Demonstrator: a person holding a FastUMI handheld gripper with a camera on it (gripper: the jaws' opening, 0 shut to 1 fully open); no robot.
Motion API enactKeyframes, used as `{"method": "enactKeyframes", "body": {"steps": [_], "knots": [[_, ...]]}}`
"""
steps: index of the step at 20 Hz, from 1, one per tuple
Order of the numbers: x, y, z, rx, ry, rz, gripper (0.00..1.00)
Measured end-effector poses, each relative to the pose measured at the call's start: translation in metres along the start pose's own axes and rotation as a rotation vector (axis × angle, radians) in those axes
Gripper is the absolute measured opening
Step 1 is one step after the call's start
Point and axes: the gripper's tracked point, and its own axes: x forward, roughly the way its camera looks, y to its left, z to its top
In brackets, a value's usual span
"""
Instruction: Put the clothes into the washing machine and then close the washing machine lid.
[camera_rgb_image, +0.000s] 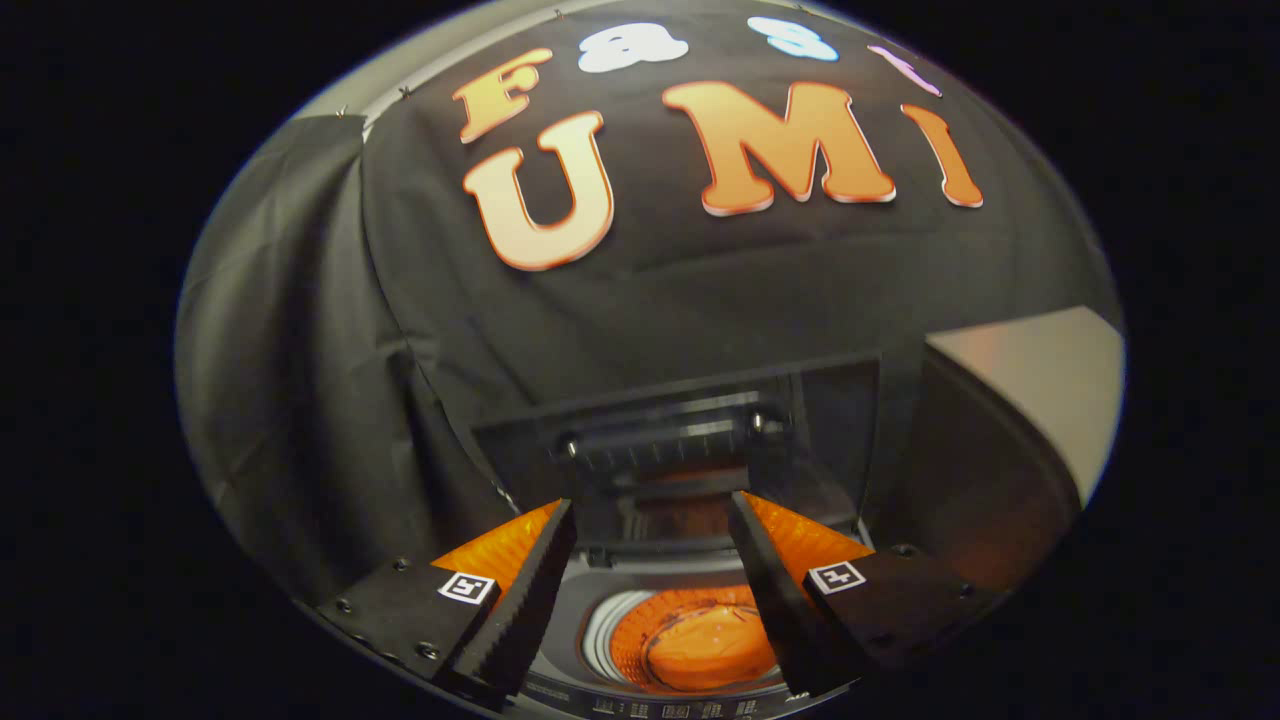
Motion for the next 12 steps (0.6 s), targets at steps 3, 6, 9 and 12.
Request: {"method": "enactKeyframes", "body": {"steps": [3, 6, 9, 12], "knots": [[-0.017, 0.003, 0.056, -0.045, -0.094, 0.006, 0.98], [-0.03, 0.002, 0.096, -0.056, -0.152, 0.016, 0.98], [-0.027, -0.002, 0.124, -0.063, -0.188, 0.009, 0.98], [-0.005, -0.012, 0.149, -0.107, -0.214, -0.01, 0.98]]}}
